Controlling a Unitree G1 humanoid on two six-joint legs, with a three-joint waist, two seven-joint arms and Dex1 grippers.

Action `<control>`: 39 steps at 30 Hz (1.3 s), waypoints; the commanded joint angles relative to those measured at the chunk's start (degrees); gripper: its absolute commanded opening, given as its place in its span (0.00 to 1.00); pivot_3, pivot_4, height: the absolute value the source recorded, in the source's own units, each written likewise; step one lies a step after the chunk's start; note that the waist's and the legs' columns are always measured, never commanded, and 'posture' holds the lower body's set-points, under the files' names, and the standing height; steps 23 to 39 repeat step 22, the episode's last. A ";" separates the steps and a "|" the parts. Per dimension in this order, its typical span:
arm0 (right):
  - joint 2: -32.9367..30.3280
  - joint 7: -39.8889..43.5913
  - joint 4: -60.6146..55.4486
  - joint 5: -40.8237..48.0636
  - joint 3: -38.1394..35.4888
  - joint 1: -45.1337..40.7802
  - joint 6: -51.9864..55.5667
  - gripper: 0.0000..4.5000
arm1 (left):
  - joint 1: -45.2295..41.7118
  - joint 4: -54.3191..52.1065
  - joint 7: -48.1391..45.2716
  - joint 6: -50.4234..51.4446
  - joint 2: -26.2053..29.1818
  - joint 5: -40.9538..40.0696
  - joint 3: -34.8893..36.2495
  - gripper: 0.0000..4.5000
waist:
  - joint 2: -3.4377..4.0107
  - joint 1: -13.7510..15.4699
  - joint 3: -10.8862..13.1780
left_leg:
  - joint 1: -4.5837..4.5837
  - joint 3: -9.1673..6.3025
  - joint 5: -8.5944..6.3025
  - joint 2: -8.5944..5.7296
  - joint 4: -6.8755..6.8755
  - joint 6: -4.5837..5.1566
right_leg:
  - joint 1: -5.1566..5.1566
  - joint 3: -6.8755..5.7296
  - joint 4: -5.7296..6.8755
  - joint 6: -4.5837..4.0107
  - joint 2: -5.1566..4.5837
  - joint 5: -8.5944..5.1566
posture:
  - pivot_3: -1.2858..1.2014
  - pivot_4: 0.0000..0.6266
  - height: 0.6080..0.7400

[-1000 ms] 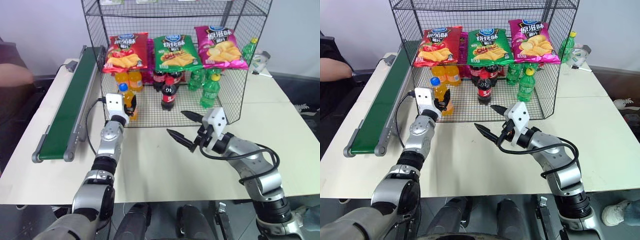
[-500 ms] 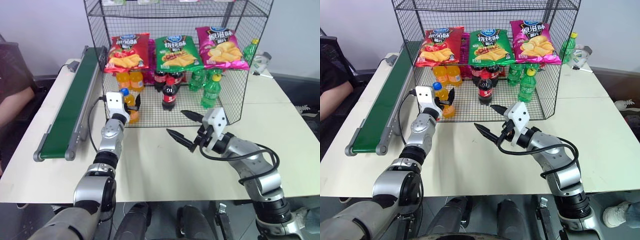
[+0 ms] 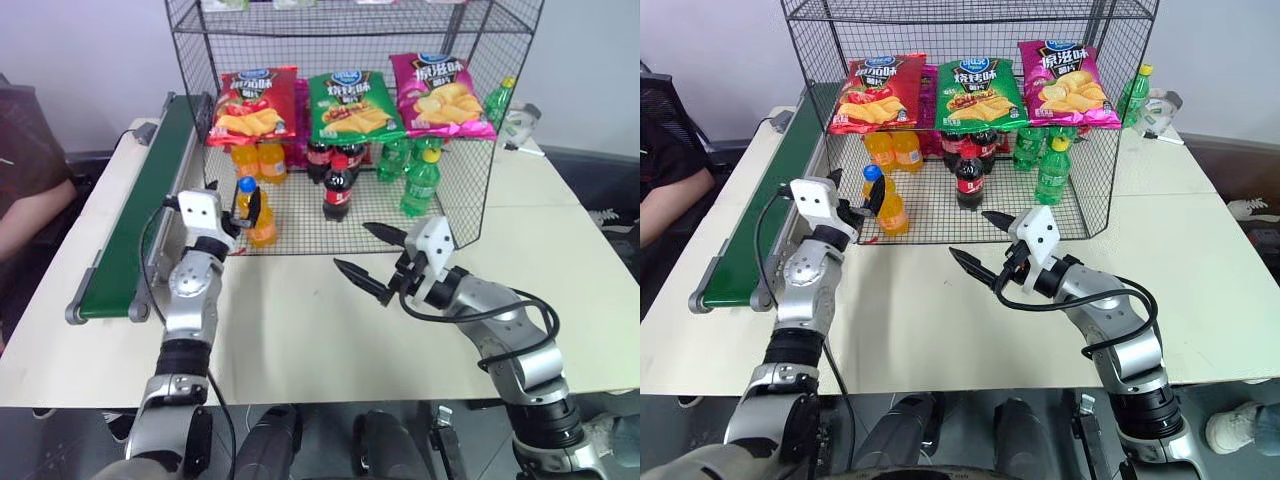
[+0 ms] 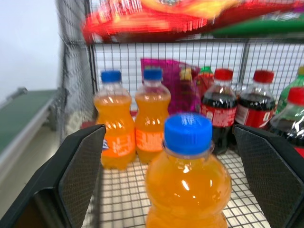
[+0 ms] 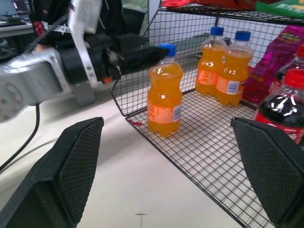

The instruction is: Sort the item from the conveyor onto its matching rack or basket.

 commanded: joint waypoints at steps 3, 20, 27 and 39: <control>-1.33 0.72 -2.06 0.83 -1.72 -0.67 -0.41 1.00 | 5.08 -17.20 -6.25 16.95 7.38 -8.95 1.62 0.99 | 0.04 -0.24 -0.01 | 0.01 0.00 0.00 0.03 -0.03 0.00 | -0.02 0.01 0.00 -0.01 0.00 -0.01 | 0.52 0.24 1.00; -5.59 3.16 1.64 0.69 -6.03 -1.35 -1.15 1.00 | 21.12 -30.92 -20.29 35.00 28.08 -18.37 11.76 0.99 | 0.11 0.27 0.02 | 0.06 0.01 -0.03 0.09 -0.13 -0.01 | -0.16 0.12 -0.13 -0.24 -0.10 -0.13 | 0.52 0.24 1.00; -5.92 3.38 1.77 0.61 -6.42 -1.14 -1.18 1.00 | 21.31 -31.34 -20.15 35.20 27.78 -18.38 11.75 0.99 | 0.11 0.25 0.02 | 0.06 0.00 -0.03 0.09 -0.13 -0.01 | -0.15 0.12 -0.19 -0.25 -0.11 -0.14 | 0.52 0.24 1.00; -5.92 3.38 1.77 0.61 -6.42 -1.14 -1.18 1.00 | 21.31 -31.34 -20.15 35.20 27.78 -18.38 11.75 0.99 | 0.11 0.25 0.02 | 0.06 0.00 -0.03 0.09 -0.13 -0.01 | -0.15 0.12 -0.19 -0.25 -0.11 -0.14 | 0.52 0.24 1.00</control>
